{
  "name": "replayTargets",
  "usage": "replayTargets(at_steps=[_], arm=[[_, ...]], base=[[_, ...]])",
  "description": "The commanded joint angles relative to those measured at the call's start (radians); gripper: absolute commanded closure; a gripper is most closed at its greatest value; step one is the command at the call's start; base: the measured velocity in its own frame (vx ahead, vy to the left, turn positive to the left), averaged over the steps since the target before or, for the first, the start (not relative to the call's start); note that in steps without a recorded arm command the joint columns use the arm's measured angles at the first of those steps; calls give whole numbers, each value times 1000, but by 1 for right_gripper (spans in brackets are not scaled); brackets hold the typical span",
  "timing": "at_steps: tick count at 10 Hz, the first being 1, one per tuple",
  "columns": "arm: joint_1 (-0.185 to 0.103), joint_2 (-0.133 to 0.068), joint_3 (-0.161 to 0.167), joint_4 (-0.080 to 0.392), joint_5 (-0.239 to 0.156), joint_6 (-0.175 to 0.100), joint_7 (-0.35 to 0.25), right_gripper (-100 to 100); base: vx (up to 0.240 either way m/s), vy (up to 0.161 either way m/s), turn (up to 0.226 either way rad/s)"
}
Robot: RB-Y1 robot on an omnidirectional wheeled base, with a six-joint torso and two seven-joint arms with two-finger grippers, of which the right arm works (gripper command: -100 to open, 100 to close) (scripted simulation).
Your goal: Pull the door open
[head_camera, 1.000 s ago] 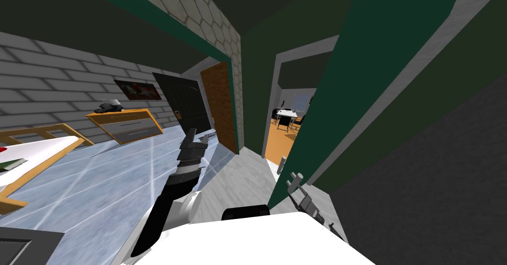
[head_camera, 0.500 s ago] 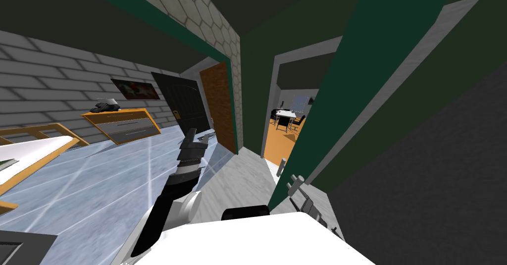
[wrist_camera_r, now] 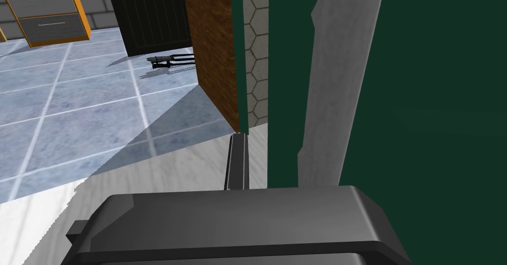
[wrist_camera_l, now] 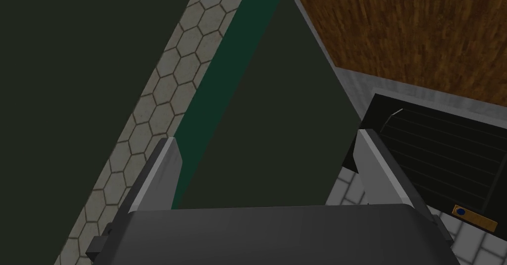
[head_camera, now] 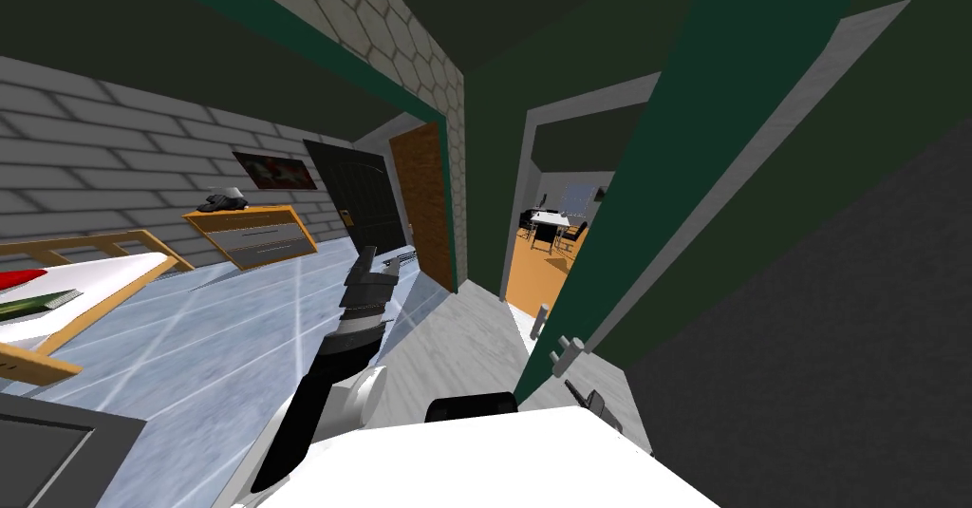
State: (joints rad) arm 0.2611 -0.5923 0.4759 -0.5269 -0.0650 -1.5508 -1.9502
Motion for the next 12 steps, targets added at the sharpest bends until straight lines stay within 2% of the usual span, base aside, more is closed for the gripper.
replayTargets(at_steps=[1,2,3,5,8,12], arm=[[-3,3,6,16,6,-14,-1,100],[6,5,2,14,1,-12,-1,-100],[11,5,0,15,-1,-14,-1,-100],[38,10,-9,24,-11,-33,6,-100],[48,12,-13,27,-15,-43,12,-100],[48,12,-13,27,-15,-43,12,-100]], base=[[-104,-48,44],[50,48,-116],[132,94,-185],[70,61,-203],[-76,-31,-25],[-31,-15,-2]])
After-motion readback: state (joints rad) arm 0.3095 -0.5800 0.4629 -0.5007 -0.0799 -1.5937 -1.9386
